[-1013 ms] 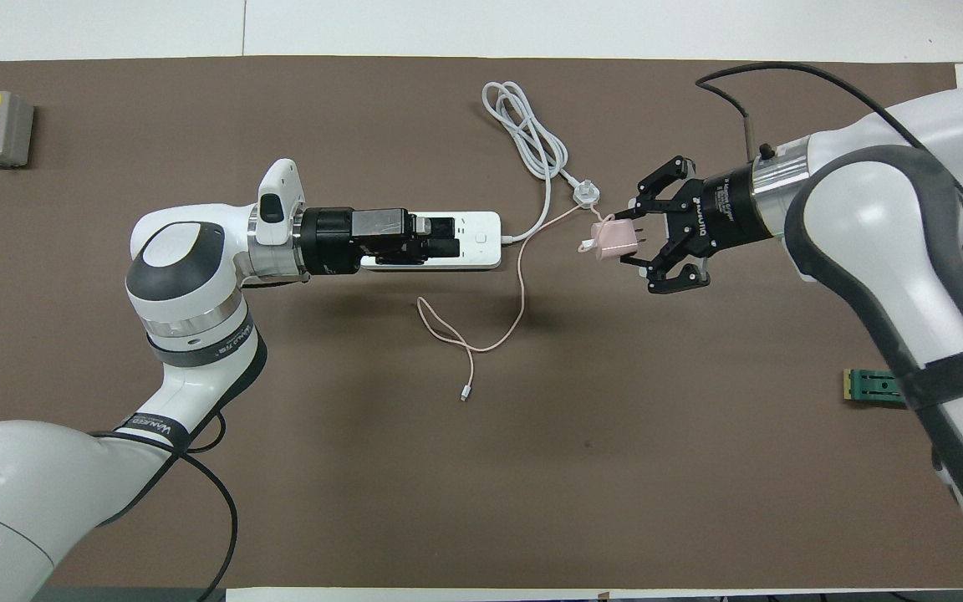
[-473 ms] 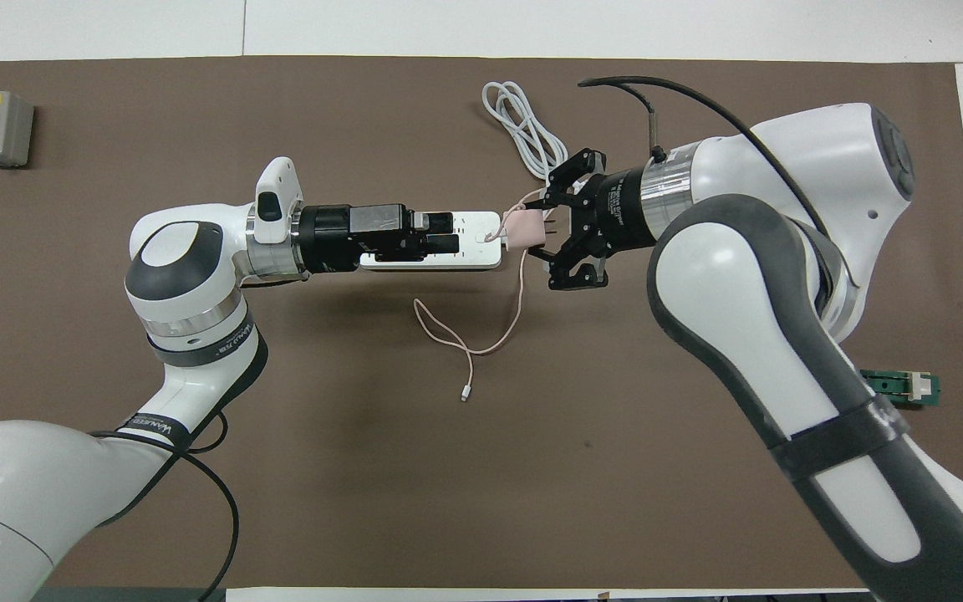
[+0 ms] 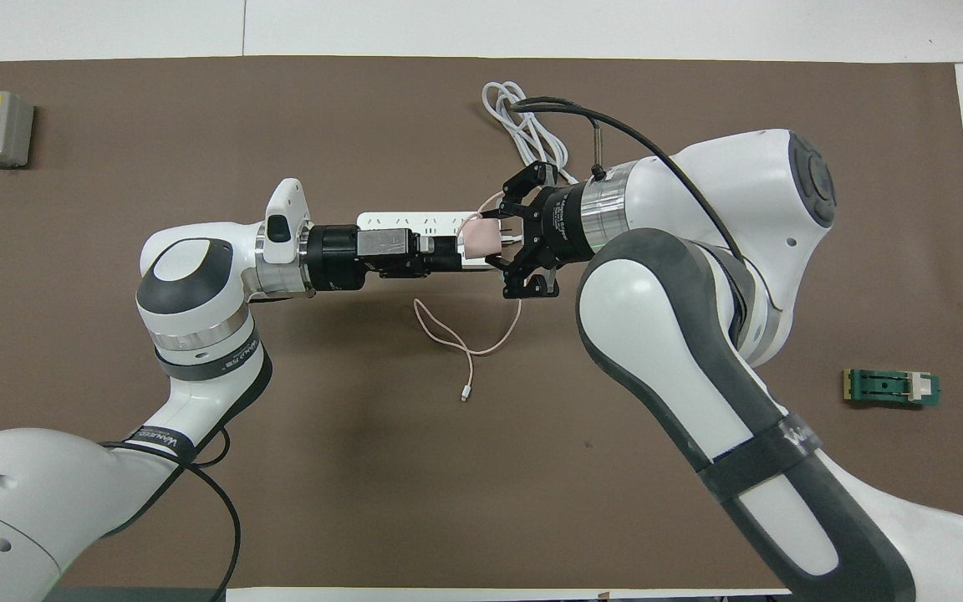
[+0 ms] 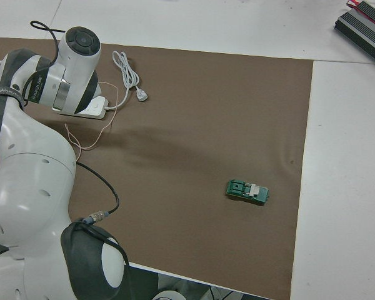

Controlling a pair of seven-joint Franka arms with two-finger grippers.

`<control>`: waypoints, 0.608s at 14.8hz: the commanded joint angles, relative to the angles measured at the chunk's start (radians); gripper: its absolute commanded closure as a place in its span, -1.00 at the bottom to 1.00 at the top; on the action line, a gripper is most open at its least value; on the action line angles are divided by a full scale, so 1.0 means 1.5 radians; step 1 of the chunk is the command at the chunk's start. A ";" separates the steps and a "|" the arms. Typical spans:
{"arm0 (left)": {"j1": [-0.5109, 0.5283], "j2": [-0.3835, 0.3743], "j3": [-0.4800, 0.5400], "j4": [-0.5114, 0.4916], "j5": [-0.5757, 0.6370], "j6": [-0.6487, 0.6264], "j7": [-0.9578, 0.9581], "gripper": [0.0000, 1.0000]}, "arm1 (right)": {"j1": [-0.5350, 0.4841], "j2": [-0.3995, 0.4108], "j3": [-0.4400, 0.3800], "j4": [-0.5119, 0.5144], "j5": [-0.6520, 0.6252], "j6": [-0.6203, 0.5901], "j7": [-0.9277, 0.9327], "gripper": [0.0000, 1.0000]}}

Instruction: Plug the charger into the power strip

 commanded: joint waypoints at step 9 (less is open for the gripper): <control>-0.024 -0.030 0.009 -0.038 -0.017 0.068 0.045 -1.00 | 0.013 0.010 -0.001 0.005 -0.007 0.007 0.016 1.00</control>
